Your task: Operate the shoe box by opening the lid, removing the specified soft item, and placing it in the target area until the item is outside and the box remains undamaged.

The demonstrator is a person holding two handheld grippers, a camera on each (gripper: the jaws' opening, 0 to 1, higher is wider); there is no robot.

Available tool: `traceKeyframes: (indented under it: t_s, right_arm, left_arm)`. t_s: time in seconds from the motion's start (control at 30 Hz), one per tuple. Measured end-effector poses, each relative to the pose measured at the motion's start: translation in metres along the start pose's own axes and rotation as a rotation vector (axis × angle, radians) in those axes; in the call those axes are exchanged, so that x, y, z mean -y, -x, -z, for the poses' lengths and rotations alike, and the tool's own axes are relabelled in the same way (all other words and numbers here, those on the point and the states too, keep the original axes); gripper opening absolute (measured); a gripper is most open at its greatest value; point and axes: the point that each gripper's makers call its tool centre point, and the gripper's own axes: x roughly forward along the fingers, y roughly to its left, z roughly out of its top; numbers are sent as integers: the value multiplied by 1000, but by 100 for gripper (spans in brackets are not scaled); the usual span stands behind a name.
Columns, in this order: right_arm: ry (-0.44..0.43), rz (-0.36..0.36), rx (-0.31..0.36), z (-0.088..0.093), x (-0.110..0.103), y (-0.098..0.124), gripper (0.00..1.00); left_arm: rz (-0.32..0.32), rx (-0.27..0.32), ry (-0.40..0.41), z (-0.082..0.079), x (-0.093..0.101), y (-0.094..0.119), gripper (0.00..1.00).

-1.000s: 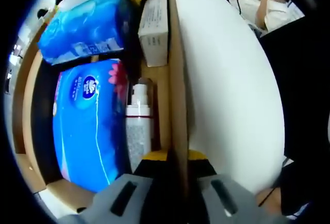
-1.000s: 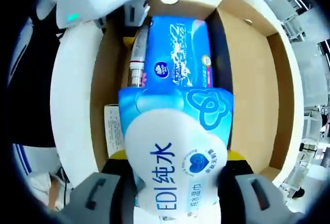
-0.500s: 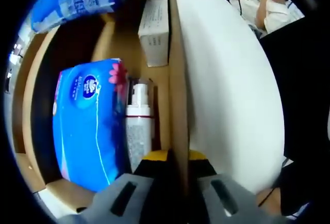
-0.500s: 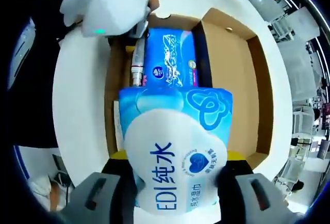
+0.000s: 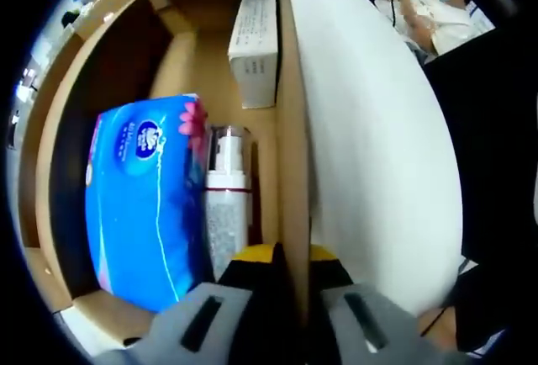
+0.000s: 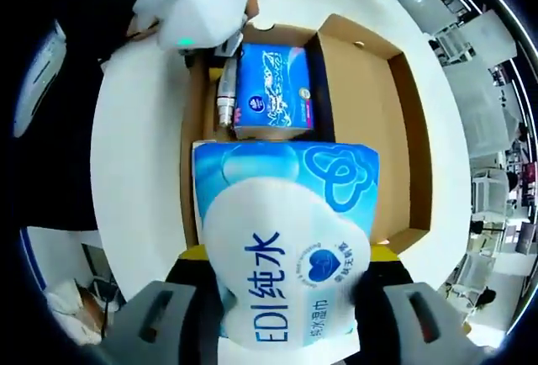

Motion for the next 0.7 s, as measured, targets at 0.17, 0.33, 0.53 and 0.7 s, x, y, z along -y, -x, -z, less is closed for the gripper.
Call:
traceKeyframes:
  t_s: [0.17, 0.33, 0.53, 0.7]
  right_arm:
    - [1, -5, -3, 11, -1, 3, 63]
    - [-20, 4, 5, 23, 5, 9, 63]
    - [-52, 14, 14, 40, 9, 19, 63]
    - [-62, 27, 12, 57, 13, 24, 63]
  left_arm:
    - [2, 1, 2, 0, -2, 0, 6]
    - [4, 2, 3, 0, -1, 0, 6]
    - [6, 5, 7, -1, 1, 0, 6]
    - [7, 6, 7, -1, 1, 0, 6]
